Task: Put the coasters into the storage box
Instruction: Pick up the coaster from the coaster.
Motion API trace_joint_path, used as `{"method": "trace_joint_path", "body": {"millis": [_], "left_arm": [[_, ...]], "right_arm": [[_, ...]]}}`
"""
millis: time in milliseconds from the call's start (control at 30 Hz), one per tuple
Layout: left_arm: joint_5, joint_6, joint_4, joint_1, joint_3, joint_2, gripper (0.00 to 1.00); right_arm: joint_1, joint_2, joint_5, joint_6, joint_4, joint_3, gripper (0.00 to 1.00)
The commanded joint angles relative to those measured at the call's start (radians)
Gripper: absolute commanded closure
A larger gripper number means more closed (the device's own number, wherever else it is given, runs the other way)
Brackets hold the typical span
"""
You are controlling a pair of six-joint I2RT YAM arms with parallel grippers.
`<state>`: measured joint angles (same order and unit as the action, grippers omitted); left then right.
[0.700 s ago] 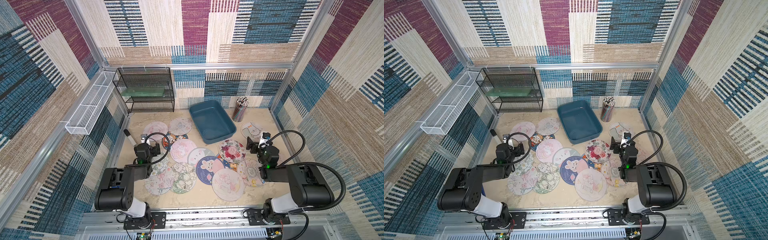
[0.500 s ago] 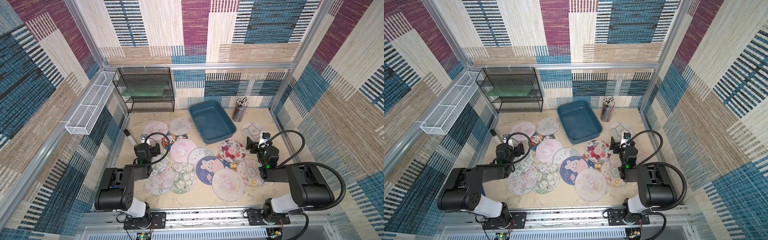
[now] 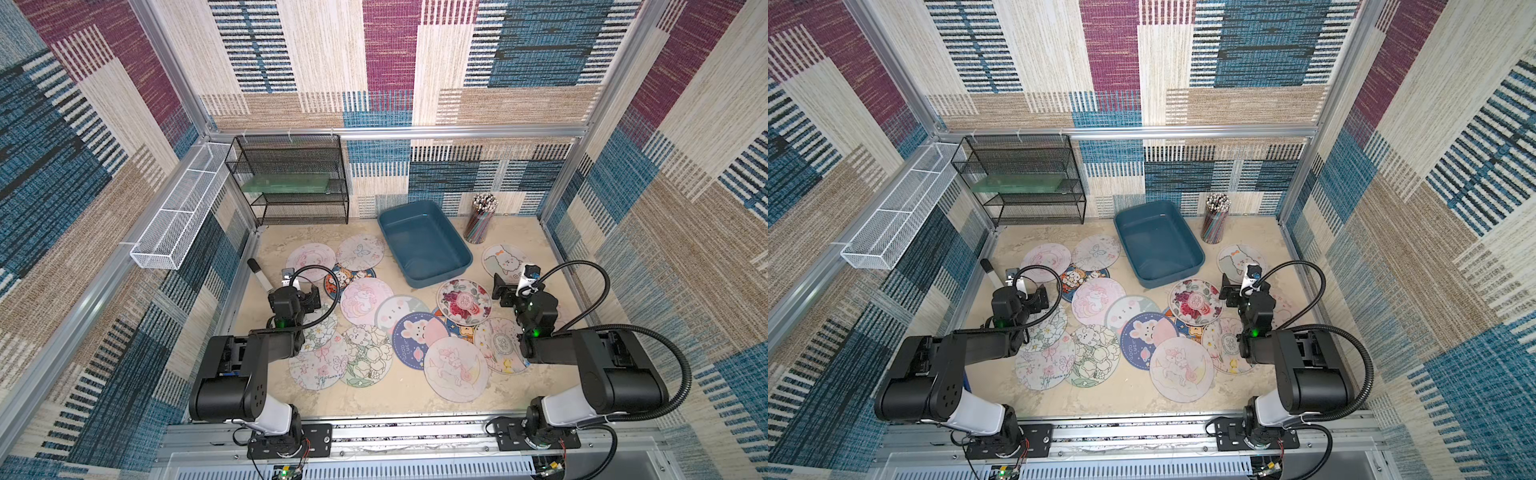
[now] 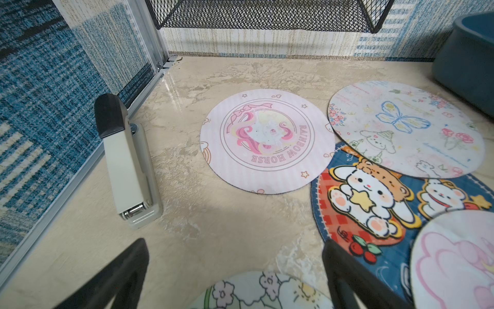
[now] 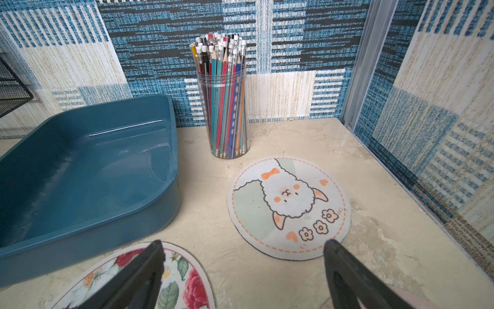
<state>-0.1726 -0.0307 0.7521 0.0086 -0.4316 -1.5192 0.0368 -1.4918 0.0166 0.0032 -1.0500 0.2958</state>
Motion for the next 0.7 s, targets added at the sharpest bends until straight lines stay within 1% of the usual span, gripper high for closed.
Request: {"method": "trace_joint_path", "body": {"millis": [0,400,433,467,500,567,667], "left_arm": [[0.015,-0.008,0.007,0.001,-0.001,0.001,0.01],[0.014,0.003,0.019,0.001,-0.003,0.008,0.01],[0.026,0.007,-0.051,0.001,-0.031,0.034,0.01],[0.034,0.008,-0.199,0.001,-0.078,0.078,0.01],[0.035,0.014,-0.316,0.001,-0.127,0.109,0.01],[0.062,0.032,-0.426,0.001,-0.18,0.151,0.01],[0.098,0.044,-0.506,-0.001,-0.205,0.219,0.01]], "right_arm": [[0.0,0.003,-0.002,0.0,-0.015,-0.001,0.05],[0.004,0.006,0.005,0.002,-0.016,-0.001,0.05],[0.001,0.018,0.006,-0.014,-0.029,-0.007,0.05],[-0.003,0.05,0.021,-0.032,0.032,0.013,0.05],[-0.009,0.091,0.017,-0.022,0.189,0.075,0.05],[-0.02,0.123,-0.021,-0.007,0.436,0.205,0.05],[-0.034,0.162,-0.043,0.033,0.659,0.324,0.05]]}}
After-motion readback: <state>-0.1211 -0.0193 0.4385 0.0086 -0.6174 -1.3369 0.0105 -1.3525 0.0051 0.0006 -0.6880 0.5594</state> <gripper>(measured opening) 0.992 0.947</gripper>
